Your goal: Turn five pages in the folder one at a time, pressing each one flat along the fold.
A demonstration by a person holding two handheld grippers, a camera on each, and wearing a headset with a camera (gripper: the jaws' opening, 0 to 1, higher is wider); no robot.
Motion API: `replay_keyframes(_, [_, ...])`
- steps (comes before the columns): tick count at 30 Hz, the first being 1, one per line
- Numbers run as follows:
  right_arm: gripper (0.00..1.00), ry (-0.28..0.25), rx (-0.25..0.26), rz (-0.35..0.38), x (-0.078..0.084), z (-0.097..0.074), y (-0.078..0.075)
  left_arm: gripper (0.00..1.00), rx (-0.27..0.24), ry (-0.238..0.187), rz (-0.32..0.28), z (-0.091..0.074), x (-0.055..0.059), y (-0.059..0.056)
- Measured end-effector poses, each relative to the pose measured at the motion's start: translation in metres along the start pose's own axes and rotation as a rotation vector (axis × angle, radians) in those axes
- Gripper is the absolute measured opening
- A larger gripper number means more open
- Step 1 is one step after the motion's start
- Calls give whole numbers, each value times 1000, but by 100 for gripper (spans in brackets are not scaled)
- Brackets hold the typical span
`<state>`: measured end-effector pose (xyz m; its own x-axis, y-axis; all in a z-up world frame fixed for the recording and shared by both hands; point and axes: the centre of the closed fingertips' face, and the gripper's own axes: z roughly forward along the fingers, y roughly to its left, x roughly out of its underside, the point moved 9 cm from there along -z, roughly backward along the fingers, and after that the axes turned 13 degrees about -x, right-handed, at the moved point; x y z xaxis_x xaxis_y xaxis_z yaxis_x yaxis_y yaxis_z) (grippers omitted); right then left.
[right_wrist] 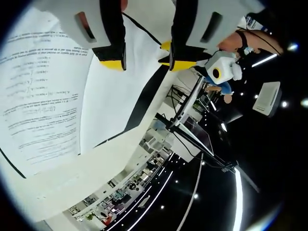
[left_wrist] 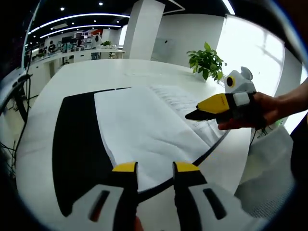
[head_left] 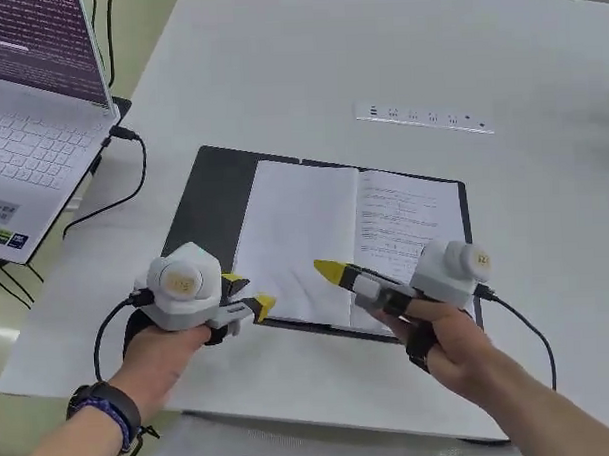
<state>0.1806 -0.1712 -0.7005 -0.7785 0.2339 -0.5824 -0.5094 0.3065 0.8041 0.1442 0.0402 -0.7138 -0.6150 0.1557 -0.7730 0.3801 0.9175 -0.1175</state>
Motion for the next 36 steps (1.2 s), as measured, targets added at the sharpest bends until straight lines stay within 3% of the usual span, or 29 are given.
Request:
replay_keyframes(3, [34,0,3,5,2,-2,-3,20,-22,12,-21,2,5,2])
replay_keyframes(9, [34,7,5,-2,3,-2,-4,9,-76,54,-6,3,19,7])
replay_keyframes(14, [33,3,9,1,2,-2,-6,0,-139,38,-1,3,21,12])
replay_keyframes(18, [33,4,6,1,0,1,-7,0,-143,33,33,1,21,9])
replay_keyframes(23, [31,11,-1,-9,-6,5,-12,0,-141,15,37,1,22,10])
replay_keyframes(26, [30,37,3,-40,-7,8,-16,0,-145,3,78,1,23,8])
replay_keyframes(36, [27,46,32,-51,-19,9,-35,0,-143,-12,60,3,24,10])
